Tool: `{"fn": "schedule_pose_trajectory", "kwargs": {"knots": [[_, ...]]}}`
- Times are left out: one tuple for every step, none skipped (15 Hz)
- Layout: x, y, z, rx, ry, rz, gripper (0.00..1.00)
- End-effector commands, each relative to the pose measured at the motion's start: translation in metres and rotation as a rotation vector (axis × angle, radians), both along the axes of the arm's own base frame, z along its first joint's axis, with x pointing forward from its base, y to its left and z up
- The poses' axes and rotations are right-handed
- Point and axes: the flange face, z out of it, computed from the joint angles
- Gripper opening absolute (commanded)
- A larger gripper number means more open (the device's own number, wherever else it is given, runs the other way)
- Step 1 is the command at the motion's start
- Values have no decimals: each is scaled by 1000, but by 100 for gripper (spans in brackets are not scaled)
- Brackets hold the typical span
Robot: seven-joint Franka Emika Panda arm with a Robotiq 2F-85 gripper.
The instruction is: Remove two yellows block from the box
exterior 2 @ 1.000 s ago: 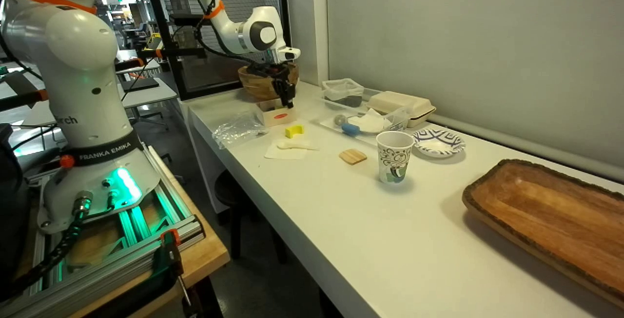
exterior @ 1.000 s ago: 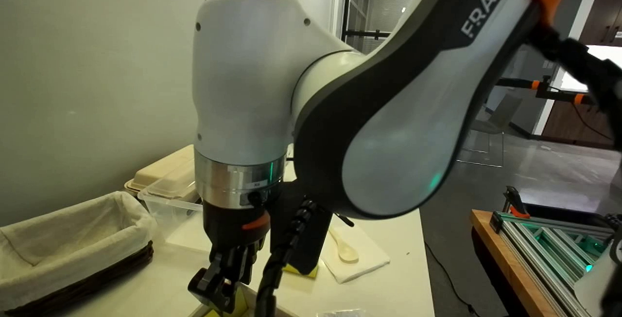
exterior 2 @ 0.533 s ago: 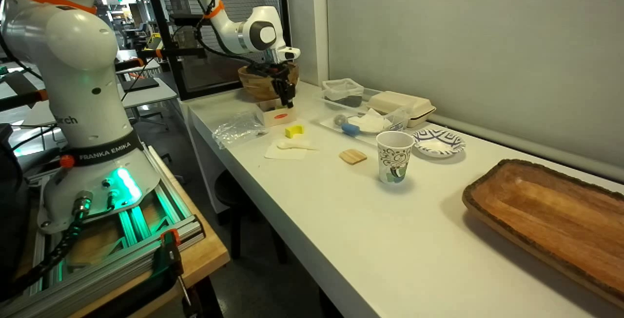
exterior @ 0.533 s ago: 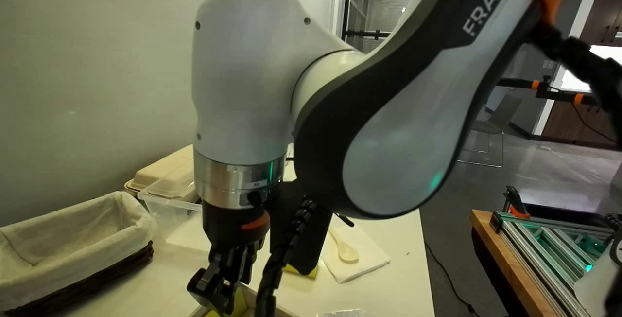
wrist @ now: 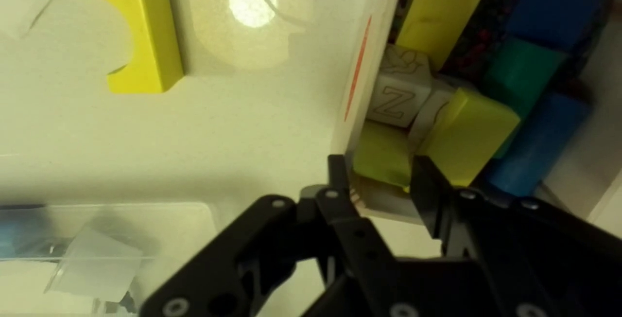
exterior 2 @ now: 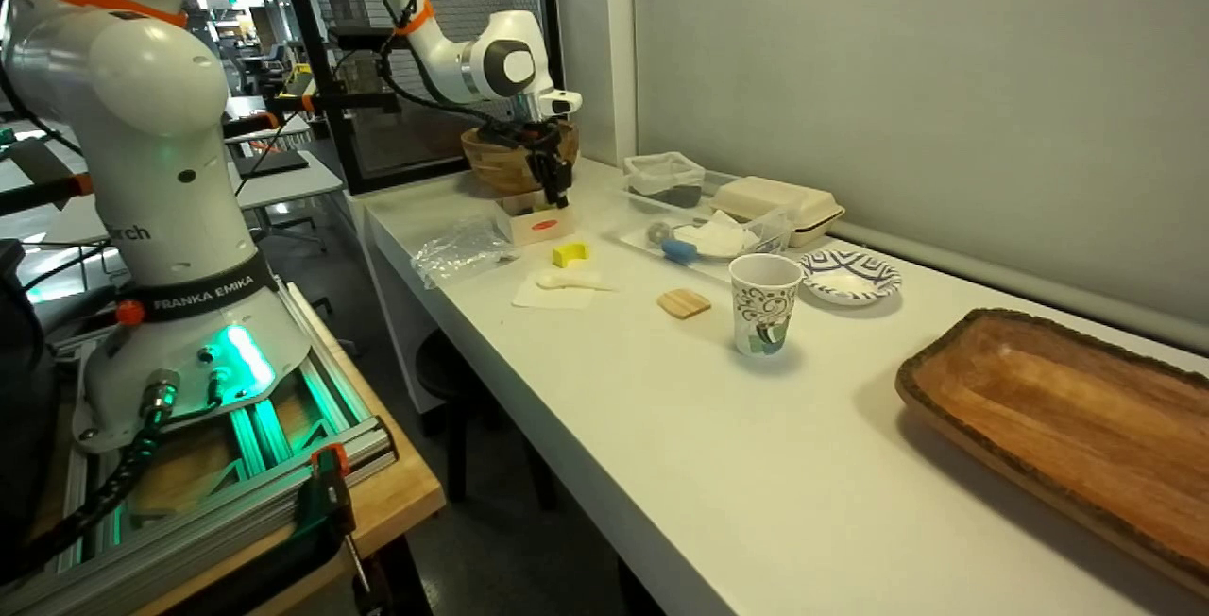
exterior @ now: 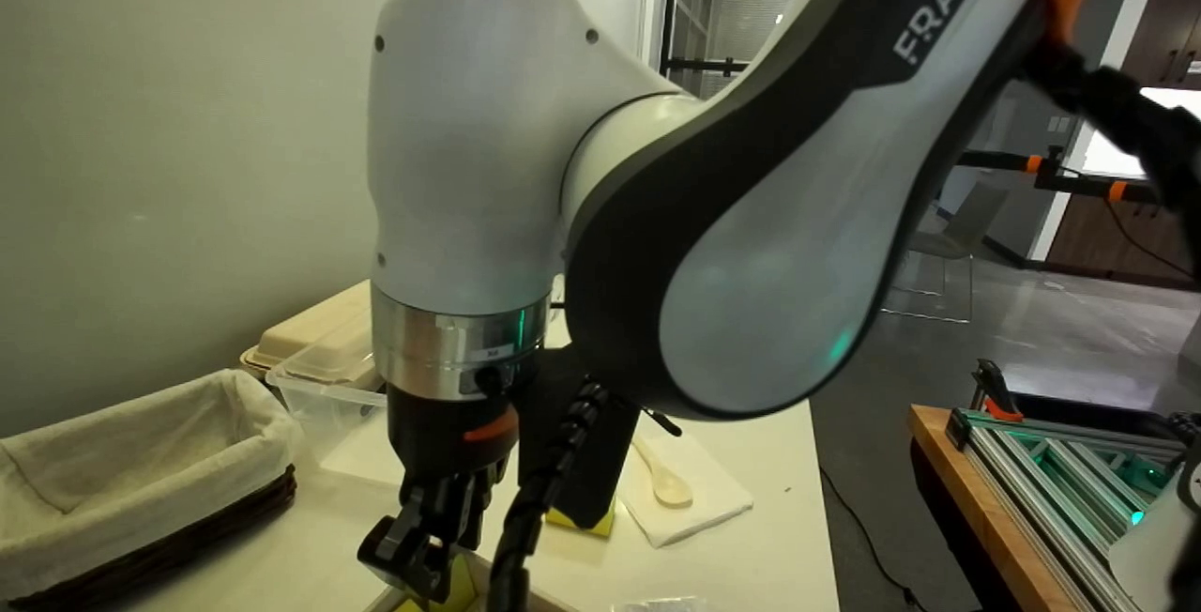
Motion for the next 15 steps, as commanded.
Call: {"fn": "schedule_pose_trajectory", "kwargs": {"knots": [[-1,4,2,-17,19,-1,36],[0,5,2,-17,19,0,32],[0,5,2,-17,18,1,25],[0,6,3,-17,17,3,23],[0,6,3,-18,16,4,18],[1,6,4,-17,14,5,7],[2,6,5,-17,11,5,0],[2,7,6,-16,9,6,0],[2,8,9,-13,6,7,0],[2,9,11,-10,5,8,0],[2,9,12,-10,3,8,0],[2,10,13,-10,2,10,0],[2,10,14,-9,0,10,0],[2,11,15,-7,0,10,0],[2,11,14,-5,0,11,0]]}}
